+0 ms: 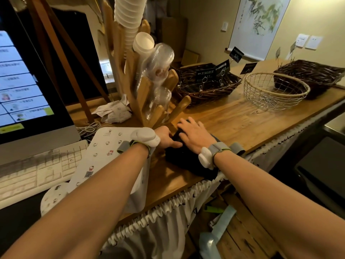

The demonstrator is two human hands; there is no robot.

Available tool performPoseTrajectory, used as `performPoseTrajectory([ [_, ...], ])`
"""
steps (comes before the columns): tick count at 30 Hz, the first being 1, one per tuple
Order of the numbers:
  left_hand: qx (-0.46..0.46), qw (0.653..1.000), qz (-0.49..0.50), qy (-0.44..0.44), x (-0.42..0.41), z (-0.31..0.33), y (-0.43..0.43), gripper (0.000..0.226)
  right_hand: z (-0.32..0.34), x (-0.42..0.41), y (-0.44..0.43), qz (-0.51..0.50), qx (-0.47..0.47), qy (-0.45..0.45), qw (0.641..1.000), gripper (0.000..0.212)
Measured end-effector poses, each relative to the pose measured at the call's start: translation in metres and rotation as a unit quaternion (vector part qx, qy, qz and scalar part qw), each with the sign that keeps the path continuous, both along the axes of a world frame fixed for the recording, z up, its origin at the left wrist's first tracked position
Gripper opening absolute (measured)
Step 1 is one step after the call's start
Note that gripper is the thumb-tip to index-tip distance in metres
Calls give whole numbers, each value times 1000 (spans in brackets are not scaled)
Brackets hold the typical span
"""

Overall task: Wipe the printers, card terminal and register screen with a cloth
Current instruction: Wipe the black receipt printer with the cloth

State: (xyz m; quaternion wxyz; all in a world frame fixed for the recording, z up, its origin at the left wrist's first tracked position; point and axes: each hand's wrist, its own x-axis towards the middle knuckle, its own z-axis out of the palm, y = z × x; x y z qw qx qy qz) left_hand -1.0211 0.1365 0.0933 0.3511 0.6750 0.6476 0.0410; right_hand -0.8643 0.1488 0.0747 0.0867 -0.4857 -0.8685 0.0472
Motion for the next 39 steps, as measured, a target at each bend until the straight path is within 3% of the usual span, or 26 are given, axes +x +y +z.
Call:
performPoseTrajectory([
  [2,11,1000,7,1,0,-2,2,58,3,6,1,-40,-13,17,999,43],
  [6,25,999,20,-7,-1,-7,6,50,-2,3,-9,64,-16,35,997,41],
  [10,9,1000,26,-6,-2,-4,8,57,5,11,3,-23,-66,100,992,43],
  [13,11,1000,16,-6,-2,-5,11,45,0,6,-3,44,-69,112,990,36],
  [15,12,1000,24,-3,-3,-5,10,50,3,7,1,26,-66,133,989,35],
  [17,20,999,40,12,-3,-5,8,53,6,6,6,3,-35,112,993,36],
  [21,25,998,53,28,-1,-3,8,43,9,-3,5,123,-65,25,990,38],
  [24,21,998,65,15,1,-1,7,46,14,-1,15,78,-76,33,994,40],
  [28,15,998,61,22,3,2,7,35,13,-9,10,123,-119,21,985,37],
  [31,18,998,68,-1,4,2,7,37,17,-8,18,71,-113,52,990,36],
  [35,4,997,72,1,4,0,8,31,14,-13,14,112,-139,24,984,35],
  [39,19,996,82,-21,3,-3,8,36,16,-8,21,56,-92,5,994,36],
])
